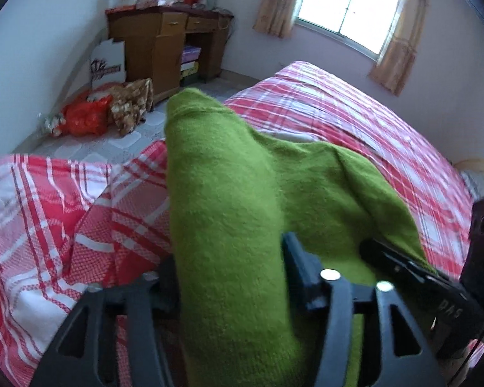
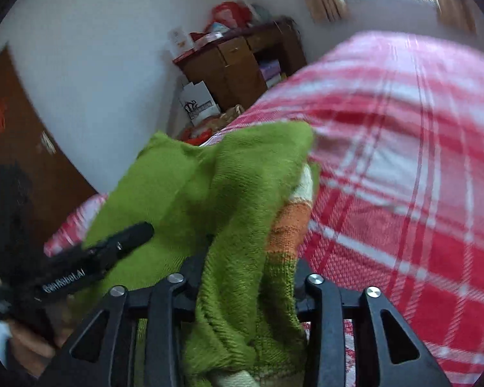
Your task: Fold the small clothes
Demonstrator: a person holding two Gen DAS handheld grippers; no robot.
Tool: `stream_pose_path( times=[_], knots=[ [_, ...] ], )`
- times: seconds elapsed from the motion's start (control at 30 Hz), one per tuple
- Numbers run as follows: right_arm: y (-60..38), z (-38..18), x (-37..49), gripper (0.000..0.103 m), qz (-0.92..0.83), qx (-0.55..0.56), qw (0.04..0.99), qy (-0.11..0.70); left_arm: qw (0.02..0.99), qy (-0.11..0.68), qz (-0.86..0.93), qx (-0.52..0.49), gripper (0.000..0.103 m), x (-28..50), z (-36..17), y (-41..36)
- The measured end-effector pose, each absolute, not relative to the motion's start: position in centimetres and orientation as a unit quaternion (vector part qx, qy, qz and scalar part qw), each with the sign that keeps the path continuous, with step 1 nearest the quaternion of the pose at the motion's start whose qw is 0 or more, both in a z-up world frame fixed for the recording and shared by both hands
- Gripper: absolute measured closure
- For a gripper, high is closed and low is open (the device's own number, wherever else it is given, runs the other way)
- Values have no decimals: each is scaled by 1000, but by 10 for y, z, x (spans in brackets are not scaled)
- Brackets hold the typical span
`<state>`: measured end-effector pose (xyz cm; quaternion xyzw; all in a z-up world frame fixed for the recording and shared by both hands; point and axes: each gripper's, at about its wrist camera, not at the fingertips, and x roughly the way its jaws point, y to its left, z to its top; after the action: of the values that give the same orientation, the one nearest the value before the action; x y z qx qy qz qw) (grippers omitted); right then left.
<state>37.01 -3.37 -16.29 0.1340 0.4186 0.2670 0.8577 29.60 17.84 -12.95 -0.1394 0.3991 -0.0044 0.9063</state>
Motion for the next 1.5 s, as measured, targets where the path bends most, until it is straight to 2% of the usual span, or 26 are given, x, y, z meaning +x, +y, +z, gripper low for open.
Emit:
stream_pose_path(
  times=[0.03, 0.1, 0.2, 0.33, 0.4, 0.5, 0.57, 0.6, 0.67, 0.7, 0.93, 1.17, 1.3, 1.37, 1.5],
  knots=[
    [-39, -167, 373, 52, 267, 150, 851, 426, 903, 402, 8, -150, 13, 296, -132, 183],
    [-46, -172, 376, 50, 275, 179, 839, 434, 898, 403, 2, -177, 12, 297, -136, 193],
    [-50, -170, 371, 49, 275, 189, 839, 430, 906, 396, 6, -149, 11, 294, -133, 188],
    [-75, -162, 341, 49, 241, 217, 856, 402, 902, 394, -1, -175, 8, 290, -134, 193],
    [-79, -151, 321, 49, 210, 202, 879, 379, 903, 395, 4, -170, 8, 288, -133, 191],
    [-74, -127, 288, 49, 160, 149, 920, 325, 908, 392, 37, -140, 0, 286, -130, 186],
    [-60, -111, 268, 51, 151, 107, 937, 295, 905, 397, 41, -145, 0, 284, -130, 187],
    [-49, -106, 263, 61, 156, 83, 940, 292, 903, 401, 42, -149, 0, 284, -130, 188],
    [-22, -103, 258, 76, 174, 25, 938, 298, 899, 408, 46, -152, 0, 282, -128, 188],
    [-16, -104, 256, 77, 182, 15, 937, 299, 899, 409, 50, -146, 0, 280, -125, 187],
    [-8, -138, 269, 78, 175, 16, 919, 353, 922, 382, 53, -30, 0, 245, -98, 159],
    [-4, -143, 267, 78, 167, -9, 925, 342, 922, 384, 39, -36, 2, 212, -94, 140],
    [0, -140, 259, 77, 154, -23, 923, 353, 908, 416, 57, -7, 9, 212, -118, 128],
    [7, -139, 246, 77, 141, -47, 922, 357, 907, 417, 54, -31, 9, 207, -128, 135],
    [4, -139, 215, 71, 130, -41, 924, 357, 902, 424, 53, -59, 9, 199, -127, 145]
  ],
)
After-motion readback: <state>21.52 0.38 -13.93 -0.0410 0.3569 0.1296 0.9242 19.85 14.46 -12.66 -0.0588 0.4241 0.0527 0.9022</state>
